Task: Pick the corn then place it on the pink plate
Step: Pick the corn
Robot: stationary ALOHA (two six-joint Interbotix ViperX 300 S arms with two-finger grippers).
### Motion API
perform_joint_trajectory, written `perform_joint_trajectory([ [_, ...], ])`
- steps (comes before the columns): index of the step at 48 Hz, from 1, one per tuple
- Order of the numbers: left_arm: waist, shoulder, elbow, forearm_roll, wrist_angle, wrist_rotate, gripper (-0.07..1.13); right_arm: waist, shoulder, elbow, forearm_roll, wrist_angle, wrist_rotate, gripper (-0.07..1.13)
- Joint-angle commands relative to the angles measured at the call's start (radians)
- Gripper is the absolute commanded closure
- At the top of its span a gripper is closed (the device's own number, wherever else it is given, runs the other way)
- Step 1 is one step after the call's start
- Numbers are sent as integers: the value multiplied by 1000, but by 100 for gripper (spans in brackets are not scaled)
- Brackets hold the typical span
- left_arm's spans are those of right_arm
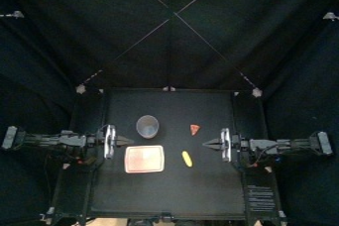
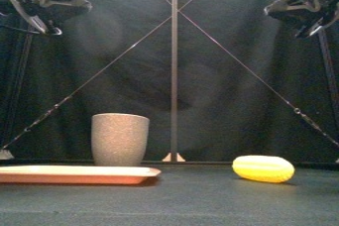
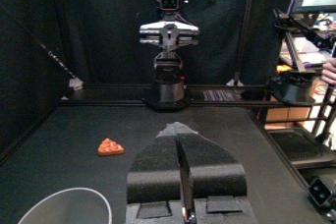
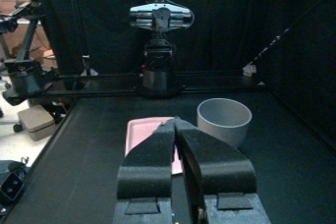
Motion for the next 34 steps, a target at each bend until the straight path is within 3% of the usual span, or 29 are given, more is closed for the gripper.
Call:
perform_joint_trajectory([
  [1,5,-5,-18,-2,-6,3,110,18,46,-11,43,0,21,107],
  [12,5,-6,-15,0,-5,3,109,37,250,-15,253,6,170,99],
  [23,5,-6,-9,-2,-5,3,109,130,474,-104,278,8,291,92],
  [34,5,-9,-8,-2,-5,2,108,129,643,-141,316,87,383,59],
])
